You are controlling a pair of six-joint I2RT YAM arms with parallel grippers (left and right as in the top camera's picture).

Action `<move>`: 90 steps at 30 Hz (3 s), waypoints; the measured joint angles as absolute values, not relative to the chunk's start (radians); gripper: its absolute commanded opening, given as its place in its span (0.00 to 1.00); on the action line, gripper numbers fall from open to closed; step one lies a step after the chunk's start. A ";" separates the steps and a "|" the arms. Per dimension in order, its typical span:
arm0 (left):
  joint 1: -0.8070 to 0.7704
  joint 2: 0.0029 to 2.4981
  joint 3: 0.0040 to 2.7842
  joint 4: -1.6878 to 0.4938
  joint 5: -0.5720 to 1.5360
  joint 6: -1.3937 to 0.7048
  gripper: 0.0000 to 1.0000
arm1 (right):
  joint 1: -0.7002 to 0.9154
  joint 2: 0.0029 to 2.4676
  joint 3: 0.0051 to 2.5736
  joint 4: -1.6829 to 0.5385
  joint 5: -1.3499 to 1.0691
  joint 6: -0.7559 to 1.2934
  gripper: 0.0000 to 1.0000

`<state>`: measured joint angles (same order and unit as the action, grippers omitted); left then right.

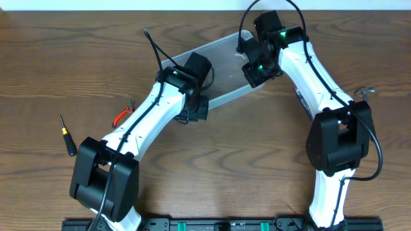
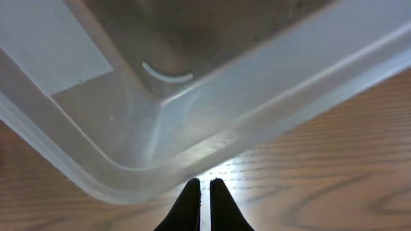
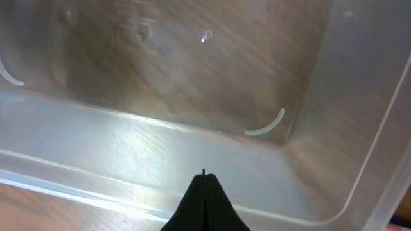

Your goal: Pack container

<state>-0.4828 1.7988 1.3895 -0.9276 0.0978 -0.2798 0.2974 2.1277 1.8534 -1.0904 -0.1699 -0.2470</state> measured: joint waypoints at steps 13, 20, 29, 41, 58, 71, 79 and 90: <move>-0.460 1.799 1.390 -0.879 0.062 -0.253 0.06 | 0.297 2.128 1.853 -1.190 -0.159 -0.247 0.01; -0.403 1.799 1.390 -0.869 0.051 -0.246 0.06 | 0.297 2.128 1.853 -1.243 -0.161 -0.247 0.01; -0.381 1.799 1.390 -0.857 0.048 -0.234 0.06 | 0.297 2.128 1.853 -1.284 -0.200 -0.247 0.01; -0.381 1.799 1.390 -0.855 0.048 -0.227 0.06 | 0.297 2.128 1.853 -1.267 -0.247 -0.247 0.01; -0.353 1.398 1.390 -0.977 -0.114 -0.183 0.98 | 0.212 2.145 2.365 -1.356 -0.204 -0.255 0.99; -0.113 1.099 1.393 -1.214 -0.139 -0.267 0.98 | -0.080 2.112 2.504 -1.686 0.003 -0.152 0.99; -0.112 1.104 1.393 -1.230 -0.139 -0.293 0.98 | -0.142 2.113 2.177 -1.485 0.096 -0.256 0.99; -0.112 1.103 1.393 -1.230 -0.139 -0.296 0.98 | -0.141 2.116 1.767 -1.163 0.098 -0.385 0.99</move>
